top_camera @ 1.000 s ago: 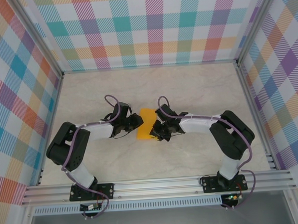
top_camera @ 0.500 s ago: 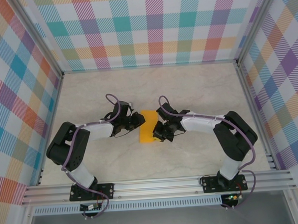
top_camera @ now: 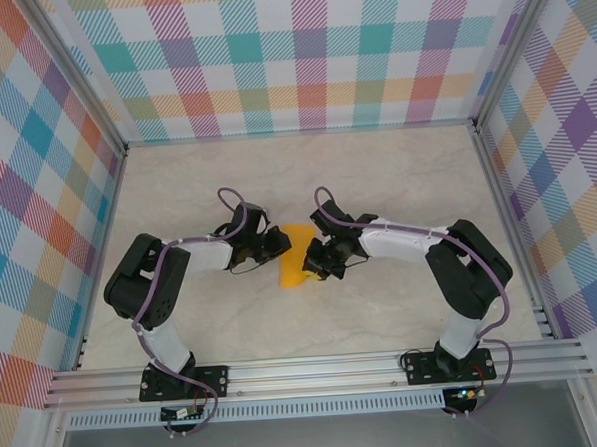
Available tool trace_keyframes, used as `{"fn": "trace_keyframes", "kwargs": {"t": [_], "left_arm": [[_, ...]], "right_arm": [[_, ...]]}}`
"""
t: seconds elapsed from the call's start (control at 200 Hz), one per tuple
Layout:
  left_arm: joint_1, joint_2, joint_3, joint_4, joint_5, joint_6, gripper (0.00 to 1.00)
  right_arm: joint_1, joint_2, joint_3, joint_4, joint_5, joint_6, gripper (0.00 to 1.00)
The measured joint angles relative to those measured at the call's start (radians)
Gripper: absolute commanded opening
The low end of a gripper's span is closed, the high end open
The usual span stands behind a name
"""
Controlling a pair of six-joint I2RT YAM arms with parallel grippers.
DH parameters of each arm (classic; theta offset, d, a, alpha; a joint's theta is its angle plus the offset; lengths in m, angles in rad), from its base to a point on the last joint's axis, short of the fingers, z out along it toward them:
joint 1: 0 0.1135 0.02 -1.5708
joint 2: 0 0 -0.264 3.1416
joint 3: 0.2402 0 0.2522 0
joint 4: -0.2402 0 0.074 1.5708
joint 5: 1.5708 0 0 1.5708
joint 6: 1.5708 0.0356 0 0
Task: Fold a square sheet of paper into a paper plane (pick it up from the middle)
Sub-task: Third fold the triangle at the center of the table.
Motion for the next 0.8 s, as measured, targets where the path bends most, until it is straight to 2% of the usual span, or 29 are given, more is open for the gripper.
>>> {"fn": "trace_keyframes", "kwargs": {"t": [0.195,0.8], "left_arm": [[0.0,0.006,0.0,-0.002,-0.006,0.003,0.11],[0.0,0.023,0.007,-0.028,-0.006,0.007,0.11]], "right_arm": [[0.0,0.0,0.0,0.037,0.0,0.007,0.03],[0.0,0.113,0.064,0.127,0.048,0.023,0.03]]}}
